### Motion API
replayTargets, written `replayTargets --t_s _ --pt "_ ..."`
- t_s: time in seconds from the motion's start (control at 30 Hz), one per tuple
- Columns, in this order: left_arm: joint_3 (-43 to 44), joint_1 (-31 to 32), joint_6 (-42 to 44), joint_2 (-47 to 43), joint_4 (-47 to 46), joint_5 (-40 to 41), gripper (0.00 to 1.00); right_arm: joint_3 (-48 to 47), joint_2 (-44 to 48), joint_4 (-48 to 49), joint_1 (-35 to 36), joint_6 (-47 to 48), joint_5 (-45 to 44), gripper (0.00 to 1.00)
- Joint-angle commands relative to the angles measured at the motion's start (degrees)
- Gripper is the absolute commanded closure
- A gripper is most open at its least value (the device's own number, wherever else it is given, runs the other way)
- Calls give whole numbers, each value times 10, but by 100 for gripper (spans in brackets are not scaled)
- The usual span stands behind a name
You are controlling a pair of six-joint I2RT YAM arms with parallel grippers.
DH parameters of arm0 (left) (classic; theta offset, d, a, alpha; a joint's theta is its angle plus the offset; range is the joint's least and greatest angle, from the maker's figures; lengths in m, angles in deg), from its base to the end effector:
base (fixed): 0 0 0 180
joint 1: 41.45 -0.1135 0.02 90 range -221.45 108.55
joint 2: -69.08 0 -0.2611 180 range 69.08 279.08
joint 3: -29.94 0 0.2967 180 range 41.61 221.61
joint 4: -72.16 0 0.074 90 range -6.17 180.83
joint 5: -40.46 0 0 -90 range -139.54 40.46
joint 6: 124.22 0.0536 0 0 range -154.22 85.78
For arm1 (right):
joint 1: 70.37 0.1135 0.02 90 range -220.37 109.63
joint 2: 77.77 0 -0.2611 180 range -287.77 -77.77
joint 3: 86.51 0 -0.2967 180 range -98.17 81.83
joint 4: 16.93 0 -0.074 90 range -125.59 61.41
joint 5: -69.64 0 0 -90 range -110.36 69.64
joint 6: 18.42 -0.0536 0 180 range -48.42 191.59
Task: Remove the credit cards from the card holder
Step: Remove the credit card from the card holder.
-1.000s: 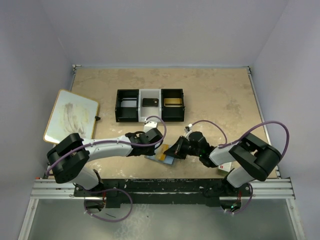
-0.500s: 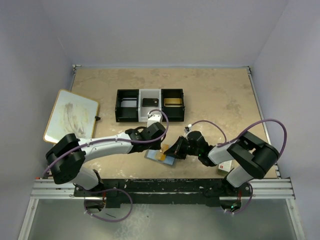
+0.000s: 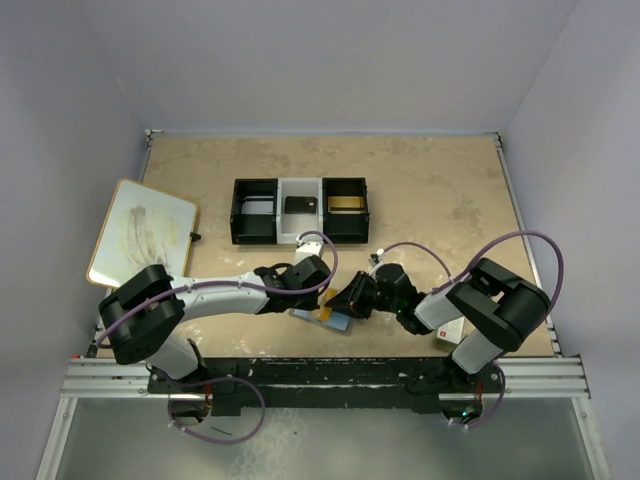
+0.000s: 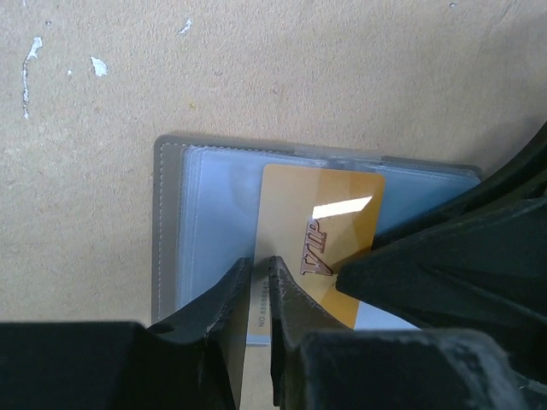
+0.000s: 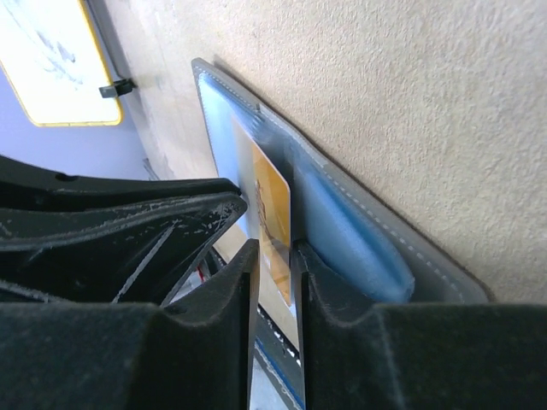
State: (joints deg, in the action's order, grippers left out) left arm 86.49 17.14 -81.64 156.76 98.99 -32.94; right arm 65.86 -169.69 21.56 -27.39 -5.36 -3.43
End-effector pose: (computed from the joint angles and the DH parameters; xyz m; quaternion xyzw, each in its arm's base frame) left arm 0.1850 -0.2736 0.1147 0.0529 0.9505 -0.1346 0.2751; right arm 0.1871 0.1957 0.0526 0.1699 0.8242 0.5174 0.1552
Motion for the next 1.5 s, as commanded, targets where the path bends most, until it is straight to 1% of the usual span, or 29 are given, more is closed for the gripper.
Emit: replayTargets --t_s 0.0,0.07,0.13,0.3,0.4,0.5,0.63,0.73,0.9,1.0,1.1,1.2,1.23,1.4,1.47 --pt "-17 1 -7 5 5 -14 89 22 5 52 -4 -12 -11 71" --pt "-18 2 -9 4 6 -13 90 10 4 32 -4 -3 -13 70" --pt "-20 2 -11 0 6 -11 90 -2 -4 23 -4 4 -18 72" --pt "-17 2 -13 -3 9 -10 91 1 -24 58 -4 -4 -9 77" --pt "-16 2 -15 -4 13 -8 91 3 -19 56 -4 -1 -10 78" --pt "-16 3 -15 -5 13 -9 91 3 -11 70 -3 13 -4 76" --pt "-16 3 -18 -5 16 -4 92 -2 7 56 -3 25 -13 73" --pt "-17 3 -22 -8 15 -3 92 -11 3 47 -3 31 -5 74" --pt "-16 5 -22 -9 15 -3 92 -12 -24 73 -2 25 9 78" --pt "-17 5 -22 -12 15 -3 92 -17 -34 79 -2 24 14 78" --pt "-18 5 -22 -15 18 -1 92 -20 -37 79 -1 25 15 81" --pt "-21 6 -23 -16 21 3 92 -13 -23 66 -1 24 4 92" --pt "-21 5 -24 -17 23 5 93 -12 -15 53 -1 26 1 100" --pt "-28 6 -29 -30 25 8 93 -21 28 -37 -1 49 -13 100" --pt "-29 6 -30 -34 28 11 93 -23 45 -56 -1 52 -22 100"
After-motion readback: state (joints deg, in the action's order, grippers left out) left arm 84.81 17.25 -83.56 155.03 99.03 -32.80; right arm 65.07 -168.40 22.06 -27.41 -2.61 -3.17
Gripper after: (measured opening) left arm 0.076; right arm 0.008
